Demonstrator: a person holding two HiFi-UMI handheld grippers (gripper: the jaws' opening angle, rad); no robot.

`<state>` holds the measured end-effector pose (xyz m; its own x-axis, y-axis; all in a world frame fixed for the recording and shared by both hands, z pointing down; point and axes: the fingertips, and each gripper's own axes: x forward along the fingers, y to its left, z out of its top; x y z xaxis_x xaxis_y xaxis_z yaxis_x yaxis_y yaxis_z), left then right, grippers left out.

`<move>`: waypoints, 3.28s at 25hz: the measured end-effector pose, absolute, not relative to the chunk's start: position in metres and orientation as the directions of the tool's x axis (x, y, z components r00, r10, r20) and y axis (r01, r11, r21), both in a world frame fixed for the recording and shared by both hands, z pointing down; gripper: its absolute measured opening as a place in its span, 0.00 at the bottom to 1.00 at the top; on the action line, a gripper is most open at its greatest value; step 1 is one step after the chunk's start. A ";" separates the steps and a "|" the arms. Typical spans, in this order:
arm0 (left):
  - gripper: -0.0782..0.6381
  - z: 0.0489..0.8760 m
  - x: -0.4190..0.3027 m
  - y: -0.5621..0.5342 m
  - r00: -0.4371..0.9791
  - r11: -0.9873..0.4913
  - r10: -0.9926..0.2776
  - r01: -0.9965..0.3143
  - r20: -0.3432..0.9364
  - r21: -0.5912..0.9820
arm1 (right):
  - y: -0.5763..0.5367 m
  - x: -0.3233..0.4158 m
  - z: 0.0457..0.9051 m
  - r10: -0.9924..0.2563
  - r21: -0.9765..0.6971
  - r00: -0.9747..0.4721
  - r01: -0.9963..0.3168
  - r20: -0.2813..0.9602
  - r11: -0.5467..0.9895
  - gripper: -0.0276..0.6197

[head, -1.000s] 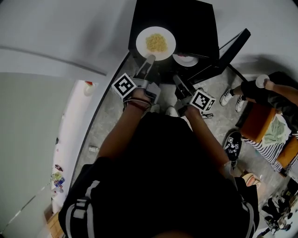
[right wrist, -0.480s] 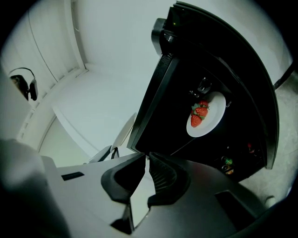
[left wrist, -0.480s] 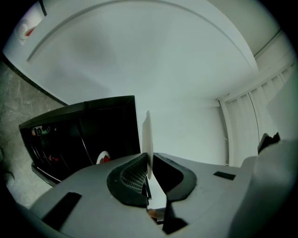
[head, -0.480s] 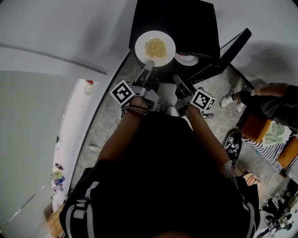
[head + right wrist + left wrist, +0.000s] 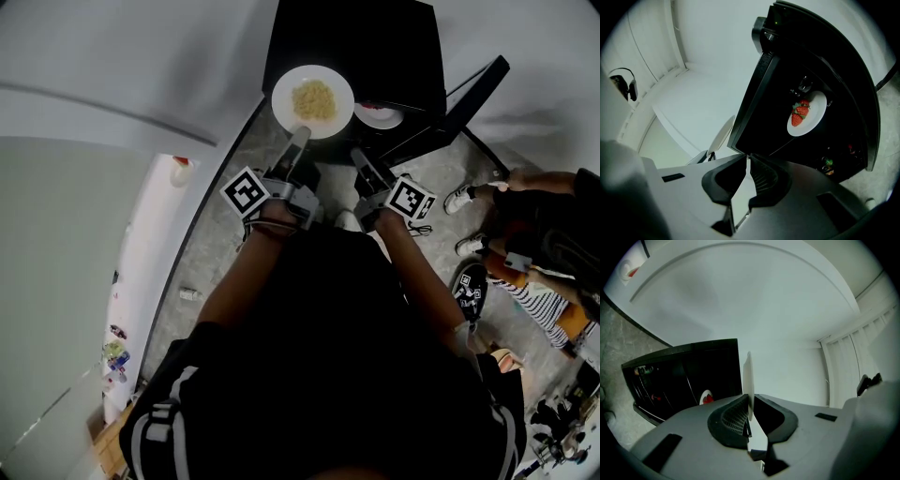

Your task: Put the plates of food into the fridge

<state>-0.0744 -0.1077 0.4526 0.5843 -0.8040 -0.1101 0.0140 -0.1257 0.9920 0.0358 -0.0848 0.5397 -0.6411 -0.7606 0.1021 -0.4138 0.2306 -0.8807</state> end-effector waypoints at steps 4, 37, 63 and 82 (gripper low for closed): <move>0.18 0.455 -0.077 -0.100 0.591 -0.124 -0.799 0.022 -0.113 0.992 | -0.084 0.032 0.542 -0.753 -0.884 -0.649 -0.410 0.107 0.227 0.11; 0.18 0.492 -0.076 -0.057 0.636 -0.061 -0.766 0.070 -0.092 0.996 | -0.081 0.031 0.564 -0.743 -0.898 -0.654 -0.402 0.143 0.182 0.11; 0.17 0.557 -0.069 -0.078 0.672 -0.025 -0.738 0.058 -0.058 0.998 | -0.084 0.047 0.567 -0.768 -0.890 -0.618 -0.429 0.168 0.151 0.11; 0.17 0.602 -0.077 -0.108 0.667 0.025 -0.745 0.072 -0.030 0.997 | -0.081 0.049 0.565 -0.786 -0.883 -0.586 -0.454 0.198 0.116 0.11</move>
